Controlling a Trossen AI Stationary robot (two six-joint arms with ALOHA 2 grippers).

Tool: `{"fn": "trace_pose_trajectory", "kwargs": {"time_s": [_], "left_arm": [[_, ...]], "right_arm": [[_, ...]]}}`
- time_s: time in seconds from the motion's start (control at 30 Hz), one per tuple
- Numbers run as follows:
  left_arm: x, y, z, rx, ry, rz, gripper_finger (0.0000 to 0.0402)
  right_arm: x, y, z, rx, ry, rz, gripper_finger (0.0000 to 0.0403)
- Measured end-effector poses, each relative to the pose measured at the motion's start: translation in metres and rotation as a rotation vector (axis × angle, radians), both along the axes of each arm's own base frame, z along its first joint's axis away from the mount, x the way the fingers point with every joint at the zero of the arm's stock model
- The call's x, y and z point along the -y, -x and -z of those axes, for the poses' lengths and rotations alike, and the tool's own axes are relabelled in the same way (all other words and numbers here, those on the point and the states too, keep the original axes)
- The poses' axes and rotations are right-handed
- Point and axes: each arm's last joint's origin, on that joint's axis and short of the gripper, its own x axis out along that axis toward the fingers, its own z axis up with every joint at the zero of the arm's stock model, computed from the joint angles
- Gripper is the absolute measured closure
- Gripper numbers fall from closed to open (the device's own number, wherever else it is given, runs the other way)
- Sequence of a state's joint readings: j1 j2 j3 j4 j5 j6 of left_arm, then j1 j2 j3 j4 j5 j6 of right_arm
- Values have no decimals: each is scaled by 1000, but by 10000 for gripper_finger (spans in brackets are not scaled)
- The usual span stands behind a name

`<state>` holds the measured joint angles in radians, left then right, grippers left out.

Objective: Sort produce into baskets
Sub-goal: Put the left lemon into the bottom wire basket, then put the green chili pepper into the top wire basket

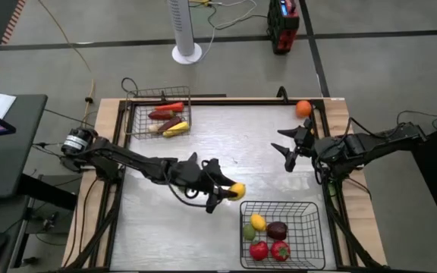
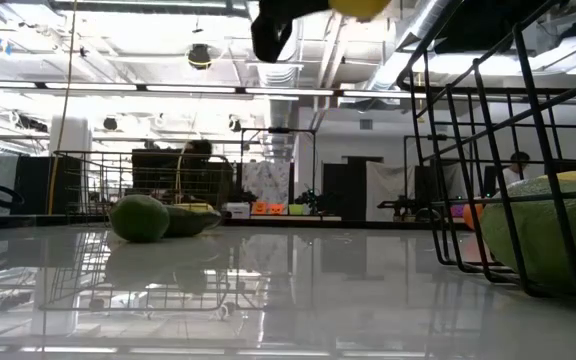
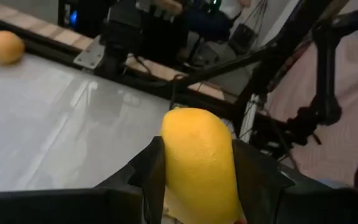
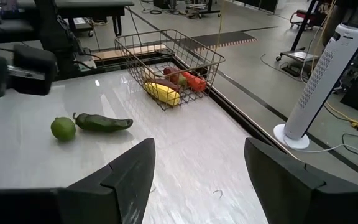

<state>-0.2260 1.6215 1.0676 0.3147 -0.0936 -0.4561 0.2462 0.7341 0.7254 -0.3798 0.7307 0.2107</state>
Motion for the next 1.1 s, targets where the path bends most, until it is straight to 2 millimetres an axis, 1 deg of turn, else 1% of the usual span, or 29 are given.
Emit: {"fn": "trace_pose_trajectory", "kwargs": {"time_s": [0.13, 0.2, 0.27, 0.37, 0.53, 0.6, 0.7, 0.77, 0.87, 1.0, 1.1], "left_arm": [[10, 1, -3, 33, 28, -7, 263], [16, -1, -1, 56, 52, -2, 262], [25, -3, 6, 51, 66, 10, 262], [37, -14, 16, 59, 84, 31, 262], [55, -35, 25, 35, 91, 110, 262], [61, -45, 27, 22, 85, 154, 262], [67, -55, 28, -42, 44, 220, 258], [67, -58, 30, -97, -22, 230, 247], [67, -61, 28, -135, -103, 219, 215], [66, -62, 17, -184, -189, 199, 161], [65, -61, 12, -273, -249, 194, 136]], "right_arm": [[0, 0, 0, 1, 2, 0, 127], [0, 0, -1, 4, 4, -1, 127], [0, -1, -2, 17, 5, -3, 127], [0, -1, -3, 24, 4, -1, 127], [1, -1, -2, 21, 2, 5, 127], [1, -1, -2, 20, 2, 5, 127], [1, -1, -2, 17, 3, 5, 127], [1, -1, -2, 16, 3, 5, 127], [1, -1, -1, 13, 4, 5, 127], [1, 0, -1, 10, 4, 5, 127], [1, 0, -1, 10, 4, 5, 127]]}}
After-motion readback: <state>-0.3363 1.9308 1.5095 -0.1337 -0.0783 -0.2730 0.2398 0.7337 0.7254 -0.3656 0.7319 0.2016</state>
